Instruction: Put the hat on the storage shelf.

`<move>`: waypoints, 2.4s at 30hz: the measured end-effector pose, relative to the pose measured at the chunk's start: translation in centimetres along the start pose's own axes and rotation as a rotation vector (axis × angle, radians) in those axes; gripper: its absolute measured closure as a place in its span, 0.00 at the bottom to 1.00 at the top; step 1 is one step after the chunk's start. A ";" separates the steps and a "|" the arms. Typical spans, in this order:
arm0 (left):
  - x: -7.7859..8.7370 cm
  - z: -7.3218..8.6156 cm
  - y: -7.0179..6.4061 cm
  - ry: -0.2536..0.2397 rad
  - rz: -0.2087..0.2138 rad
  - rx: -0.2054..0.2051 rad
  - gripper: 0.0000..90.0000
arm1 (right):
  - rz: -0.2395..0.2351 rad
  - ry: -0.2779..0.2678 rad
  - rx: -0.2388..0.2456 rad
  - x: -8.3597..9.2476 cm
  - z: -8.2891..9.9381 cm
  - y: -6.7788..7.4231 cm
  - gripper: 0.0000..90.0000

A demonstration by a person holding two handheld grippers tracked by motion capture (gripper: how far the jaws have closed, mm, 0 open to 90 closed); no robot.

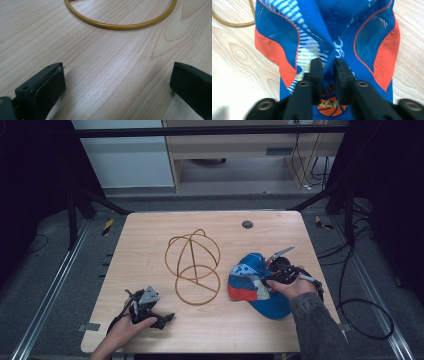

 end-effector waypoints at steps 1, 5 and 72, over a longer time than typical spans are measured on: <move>0.0 0.0 0.0 0.000 0.000 0.000 0.00 | -0.002 0.002 0.000 0.0 0.0 0.0 0.94; 0.0 0.0 0.0 0.000 0.000 0.000 0.00 | -0.004 0.010 0.005 0.5 0.0 0.1 0.97; 0.0 0.0 0.0 -0.003 -0.001 0.002 0.00 | 0.065 -0.269 0.096 16.1 -3.2 0.9 0.99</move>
Point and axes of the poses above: each handheld gripper's, and its own axes: x roughly backward along the jaws, z roughly out of its underside, y roughly to its left, the point moved 5 cm from there along -x, roughly forward along the jaws, and after that the axes turned 8 degrees about y, right-handed, at the moved point
